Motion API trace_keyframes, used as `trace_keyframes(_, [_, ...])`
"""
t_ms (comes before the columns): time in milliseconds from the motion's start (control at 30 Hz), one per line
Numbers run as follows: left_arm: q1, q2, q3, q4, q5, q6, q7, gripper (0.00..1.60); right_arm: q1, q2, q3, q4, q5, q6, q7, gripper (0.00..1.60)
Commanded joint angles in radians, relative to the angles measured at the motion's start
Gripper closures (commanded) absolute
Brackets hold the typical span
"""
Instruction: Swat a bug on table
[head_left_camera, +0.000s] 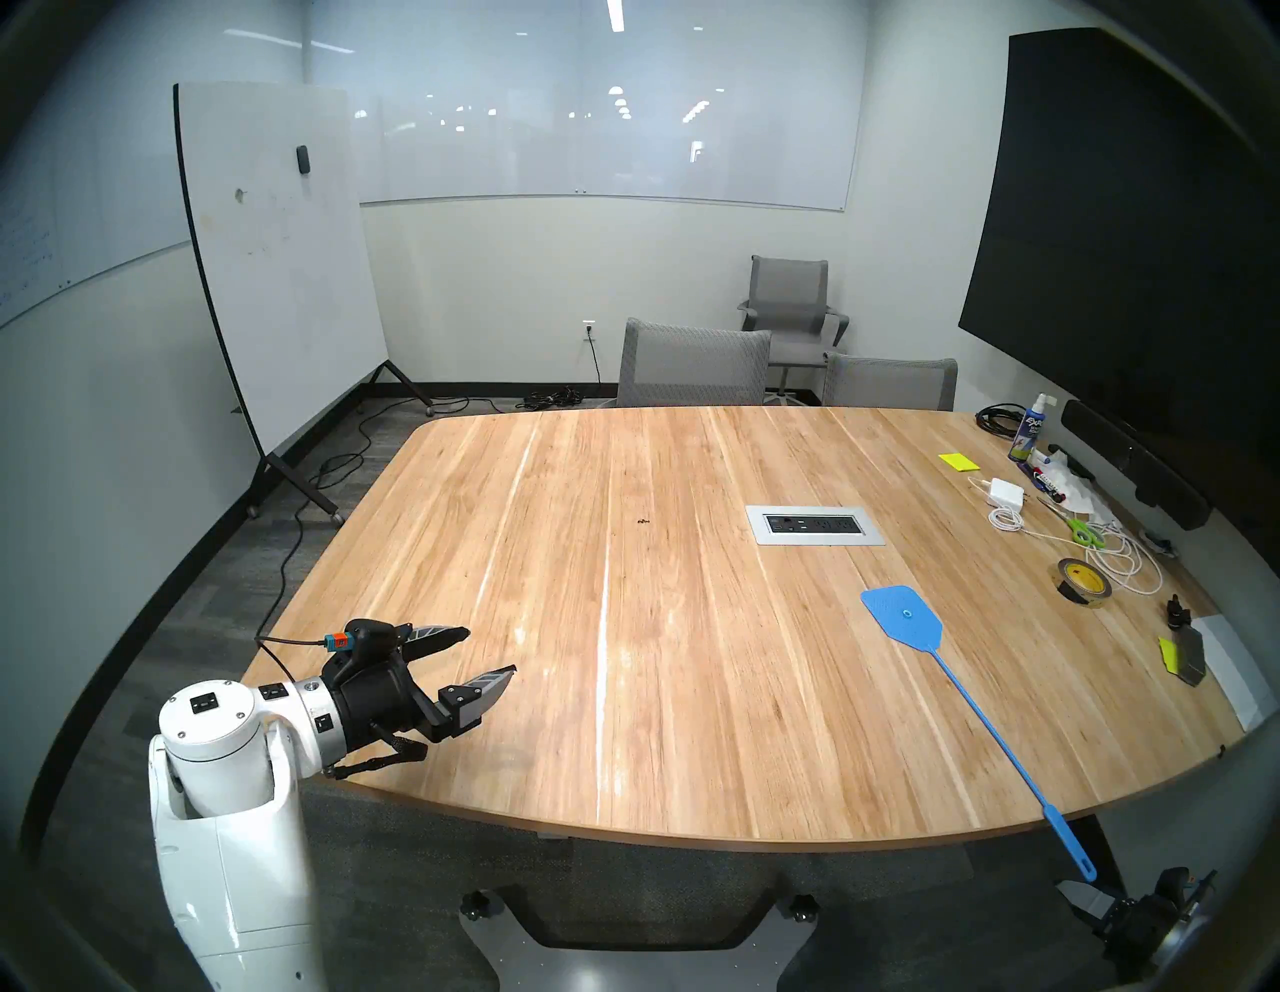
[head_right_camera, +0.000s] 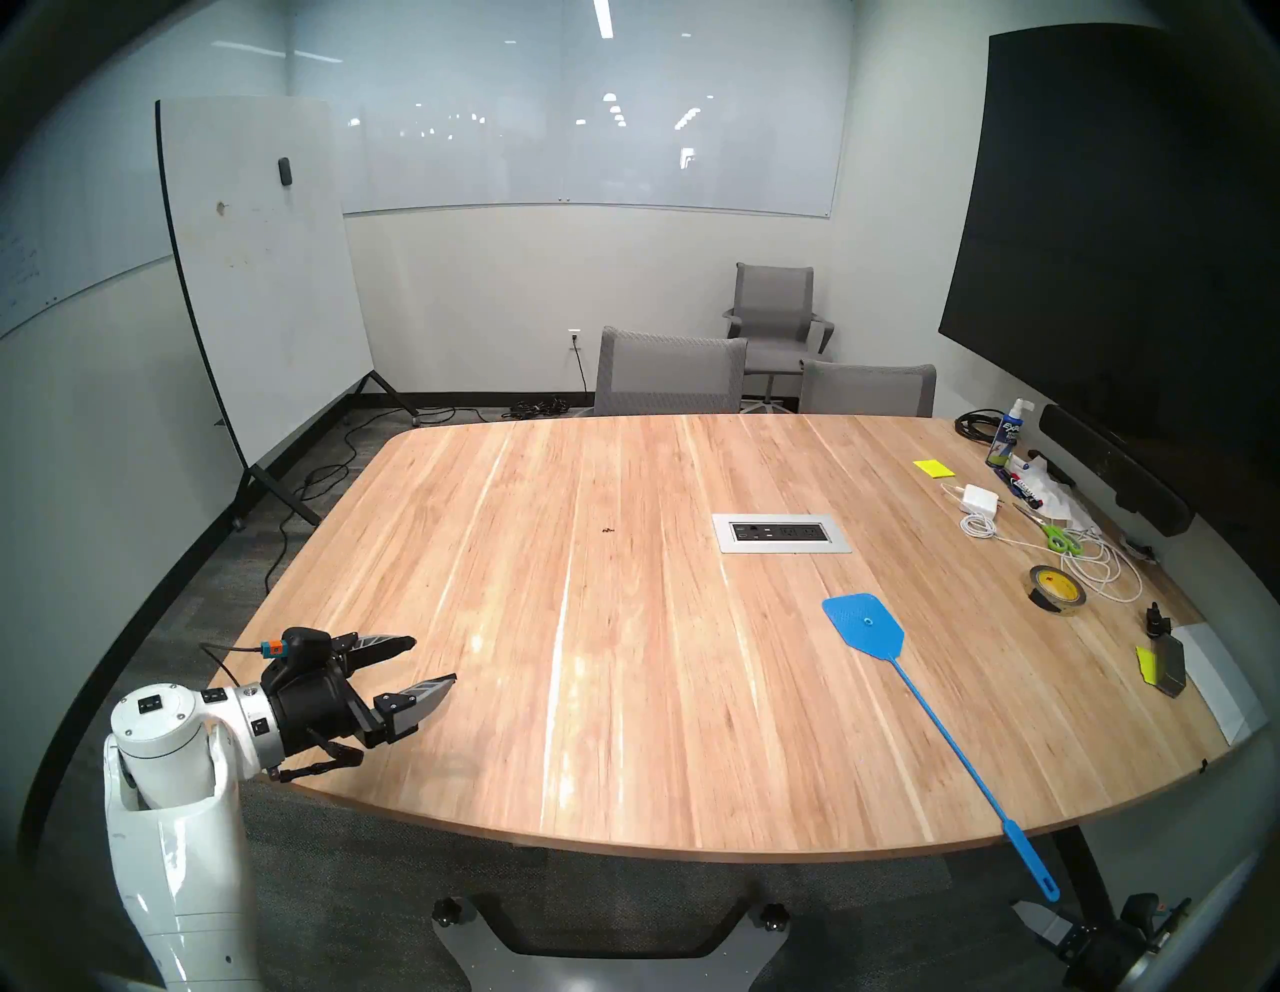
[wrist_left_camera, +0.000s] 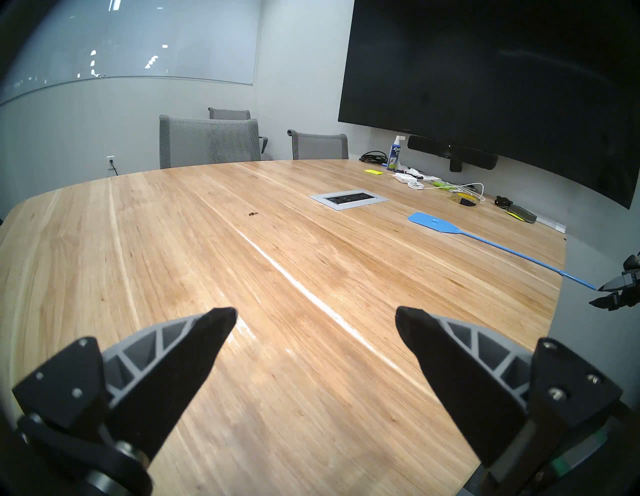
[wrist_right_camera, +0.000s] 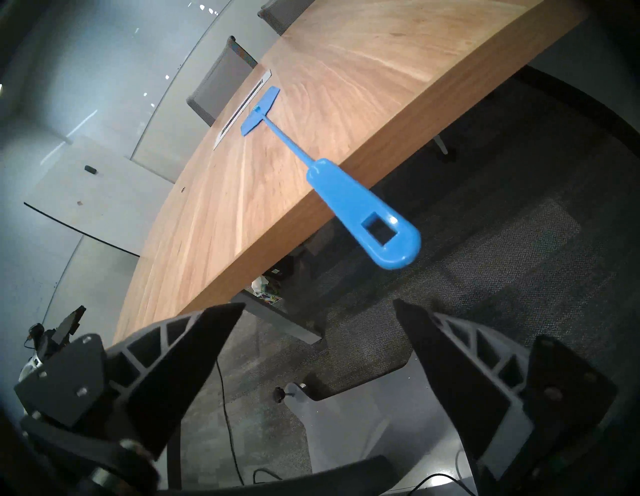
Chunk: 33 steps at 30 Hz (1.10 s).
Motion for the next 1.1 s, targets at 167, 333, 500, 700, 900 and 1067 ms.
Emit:
trace_keyframes(167, [-0.002, -0.001, 0.001, -0.014, -0.001, -0.003, -0.004, 0.00, -0.014, -0.004, -0.005, 0.027, 0.080, 0.005, 0.084, 0.00])
trace_keyframes(333, [-0.003, -0.002, 0.001, -0.014, 0.000, -0.003, -0.005, 0.00, -0.015, 0.000, -0.016, 0.043, 0.101, 0.011, 0.083, 0.00])
trace_keyframes(500, [-0.004, -0.003, 0.000, -0.014, 0.001, -0.003, -0.006, 0.00, -0.018, -0.002, -0.025, 0.054, 0.123, 0.002, 0.084, 0.00])
trace_keyframes(700, [-0.004, -0.004, -0.001, -0.014, 0.002, -0.003, -0.007, 0.00, -0.015, 0.001, -0.034, 0.071, 0.152, 0.012, 0.080, 0.00])
trace_keyframes(900, [-0.005, -0.005, -0.001, -0.014, 0.004, -0.004, -0.008, 0.00, -0.009, 0.010, -0.044, 0.094, 0.180, 0.019, 0.076, 0.00])
trace_keyframes(1067, [-0.005, -0.005, -0.002, -0.014, 0.005, -0.004, -0.009, 0.00, -0.006, 0.016, -0.055, 0.118, 0.207, 0.029, 0.079, 0.00])
